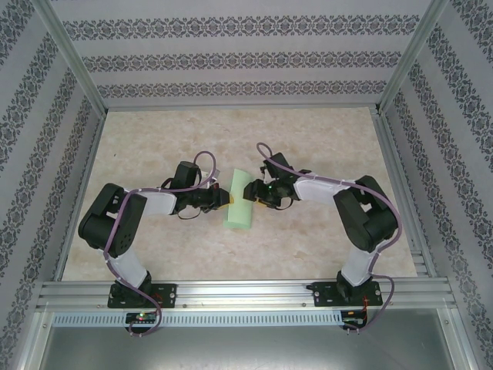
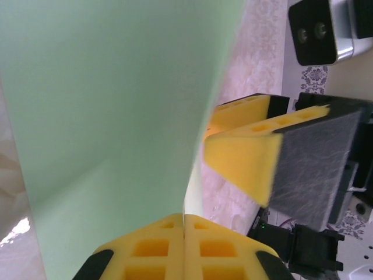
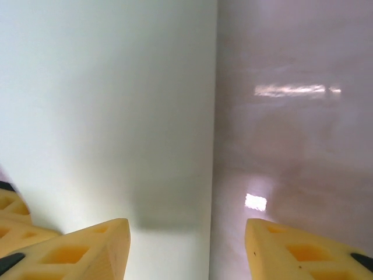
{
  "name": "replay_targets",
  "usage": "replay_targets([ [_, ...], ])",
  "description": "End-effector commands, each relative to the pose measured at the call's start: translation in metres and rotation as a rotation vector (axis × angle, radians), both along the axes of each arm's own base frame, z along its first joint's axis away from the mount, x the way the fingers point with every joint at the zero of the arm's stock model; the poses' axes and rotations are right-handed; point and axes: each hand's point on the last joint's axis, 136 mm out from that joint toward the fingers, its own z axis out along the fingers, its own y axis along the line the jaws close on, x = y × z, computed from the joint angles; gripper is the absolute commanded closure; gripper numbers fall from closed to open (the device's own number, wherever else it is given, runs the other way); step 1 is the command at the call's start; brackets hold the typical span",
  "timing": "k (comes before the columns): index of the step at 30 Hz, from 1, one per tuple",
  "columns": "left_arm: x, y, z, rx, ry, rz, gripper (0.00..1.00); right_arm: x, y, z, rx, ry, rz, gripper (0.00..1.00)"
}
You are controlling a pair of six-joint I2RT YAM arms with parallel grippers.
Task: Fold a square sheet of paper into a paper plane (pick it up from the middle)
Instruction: First fold in half a square sheet of paper at the center of the table.
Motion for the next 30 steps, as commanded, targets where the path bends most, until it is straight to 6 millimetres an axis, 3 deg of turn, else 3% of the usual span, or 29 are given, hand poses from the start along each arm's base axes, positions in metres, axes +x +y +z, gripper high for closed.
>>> replay_targets([
  [1,-0.001,-0.011,0.013,-0.037,-0.057,-0.037,1.0,0.008,-0.012,0.027,0.052,-0.078,-0.024,0.42],
  [6,-0.001,-0.023,0.025,-0.05,-0.08,-0.063,1.0,0.009,-0.037,0.031,0.024,-0.089,-0.078,0.4],
  [16,-0.008,-0.047,0.046,-0.04,-0.103,-0.107,1.0,0.007,-0.069,0.007,-0.124,-0.039,-0.162,0.45],
  [23,-0.006,-0.041,0.021,0.085,-0.078,-0.078,1.0,0.007,-0.066,0.008,-0.108,-0.049,-0.152,0.46],
  [30,-0.001,-0.006,-0.004,0.317,-0.078,-0.025,1.0,-0.001,-0.041,0.013,-0.082,-0.073,-0.042,0.43],
])
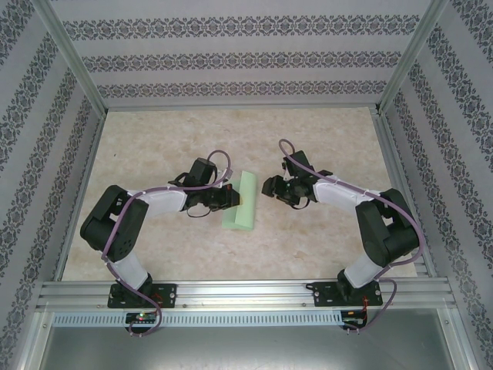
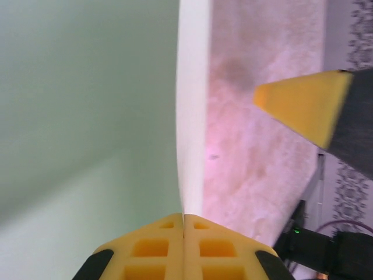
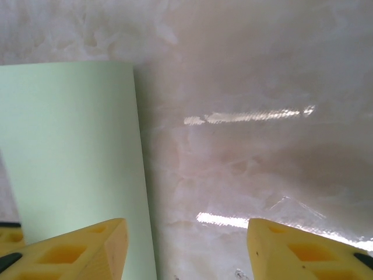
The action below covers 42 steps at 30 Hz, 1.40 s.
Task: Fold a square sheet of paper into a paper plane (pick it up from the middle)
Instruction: First fold in half a square sheet of paper at the center of the table, then hold the square sheet of paper at the center of the table.
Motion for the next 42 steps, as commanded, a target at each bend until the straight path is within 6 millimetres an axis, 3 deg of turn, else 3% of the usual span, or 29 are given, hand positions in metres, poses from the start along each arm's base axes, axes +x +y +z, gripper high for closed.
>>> replay_targets([
  [1,0.005,0.023,-0.007,0.154,-0.035,0.018,1.0,-0.005,0.02,0.002,0.007,-0.016,0.09,0.42],
  [11,0.008,0.046,-0.027,0.321,-0.02,0.024,1.0,-0.009,0.063,-0.007,0.019,0.033,0.185,0.41],
  [16,0.01,0.045,-0.029,0.324,-0.015,0.013,1.0,-0.01,0.078,-0.014,0.013,0.072,0.21,0.41],
  [22,0.011,0.044,-0.035,0.329,-0.001,0.008,1.0,-0.012,0.084,-0.025,-0.007,0.112,0.212,0.44],
  [27,0.011,0.044,-0.035,0.331,0.003,0.008,1.0,-0.014,0.078,-0.038,-0.06,0.154,0.199,0.48],
  [29,0.012,0.045,-0.035,0.334,0.008,0.015,0.95,-0.017,0.073,-0.046,-0.097,0.171,0.192,0.5],
  [35,0.019,0.066,-0.019,0.348,0.011,0.097,0.59,-0.023,0.057,-0.068,-0.197,0.224,0.17,0.54],
  [42,0.033,0.098,0.003,0.336,0.001,0.21,0.51,-0.025,0.049,-0.079,-0.267,0.255,0.166,0.55],
])
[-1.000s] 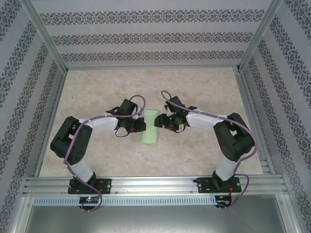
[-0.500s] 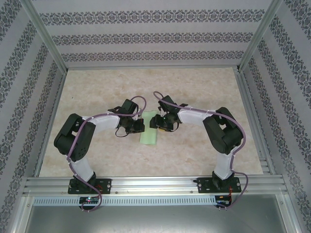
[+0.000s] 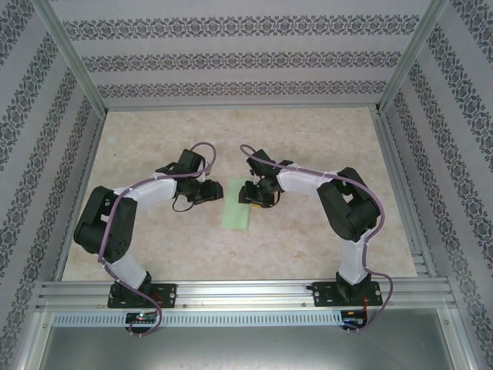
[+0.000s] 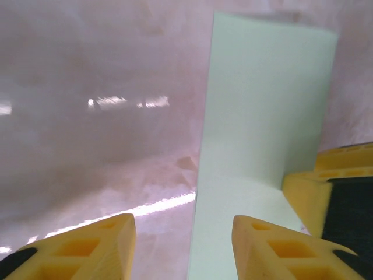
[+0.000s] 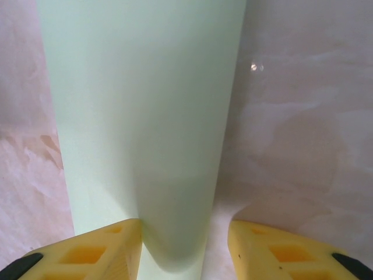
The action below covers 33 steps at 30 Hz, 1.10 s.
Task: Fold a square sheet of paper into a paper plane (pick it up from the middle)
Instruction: Hold the square sheet of paper at the center of the table.
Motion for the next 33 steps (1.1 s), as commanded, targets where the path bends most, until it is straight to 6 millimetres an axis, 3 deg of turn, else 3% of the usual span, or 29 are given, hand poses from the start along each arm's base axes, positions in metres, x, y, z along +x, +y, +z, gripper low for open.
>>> replay_targets([
  [1,0.006,0.017,0.016,0.015,-0.016,0.058,0.5,-0.016,-0.026,-0.04,-0.166,0.075,-0.01,0.55],
  [8,0.018,0.05,0.023,0.09,-0.056,0.118,0.49,-0.024,-0.033,-0.056,-0.214,0.123,-0.002,0.55],
  [13,0.022,0.058,0.023,0.145,-0.067,0.107,0.49,-0.03,-0.036,-0.063,-0.232,0.153,-0.004,0.57],
  [33,0.025,0.05,0.011,0.112,-0.053,0.074,0.5,-0.043,-0.037,-0.085,-0.265,0.218,0.026,0.53],
])
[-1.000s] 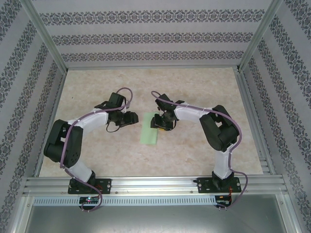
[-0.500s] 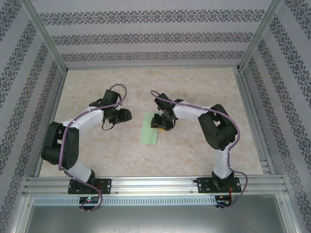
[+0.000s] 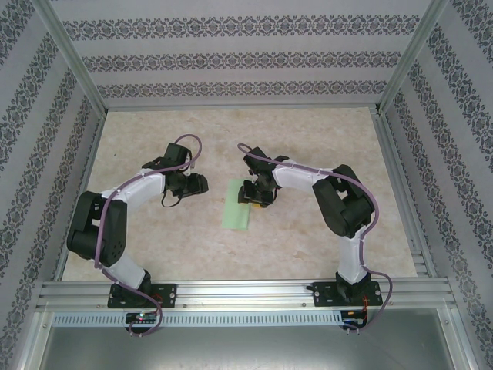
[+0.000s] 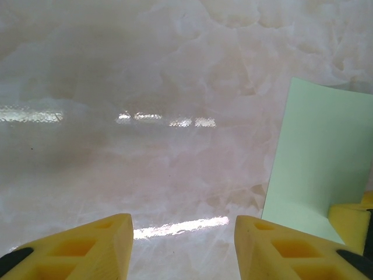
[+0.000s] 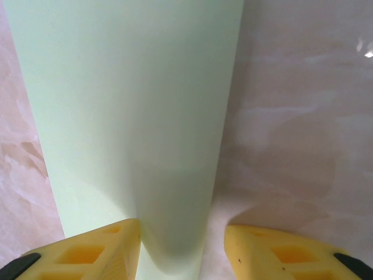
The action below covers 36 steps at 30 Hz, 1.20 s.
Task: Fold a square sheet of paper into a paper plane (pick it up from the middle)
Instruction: Hold the square sheet of paper at the center of the table.
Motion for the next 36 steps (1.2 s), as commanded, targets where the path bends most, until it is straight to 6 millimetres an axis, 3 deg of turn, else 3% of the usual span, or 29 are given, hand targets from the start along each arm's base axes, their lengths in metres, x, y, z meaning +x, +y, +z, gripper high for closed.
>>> replay_targets([
  [1,0.008,-0.004,0.003,-0.021,-0.02,-0.028,0.51,-0.041,-0.037,-0.076,-0.207,0.153,0.027,0.53],
  [16,0.005,-0.036,0.001,-0.183,0.007,-0.102,0.59,-0.044,-0.04,-0.084,-0.227,0.169,0.025,0.53],
  [23,-0.017,-0.087,-0.003,-0.298,0.052,-0.234,0.66,-0.047,-0.044,-0.088,-0.244,0.174,0.034,0.53],
  [27,-0.028,-0.107,-0.013,-0.32,0.091,-0.274,0.76,-0.049,-0.045,-0.091,-0.252,0.178,0.042,0.53],
  [36,-0.032,-0.114,-0.024,-0.333,0.14,-0.28,0.85,-0.05,-0.044,-0.091,-0.255,0.173,0.051,0.53],
])
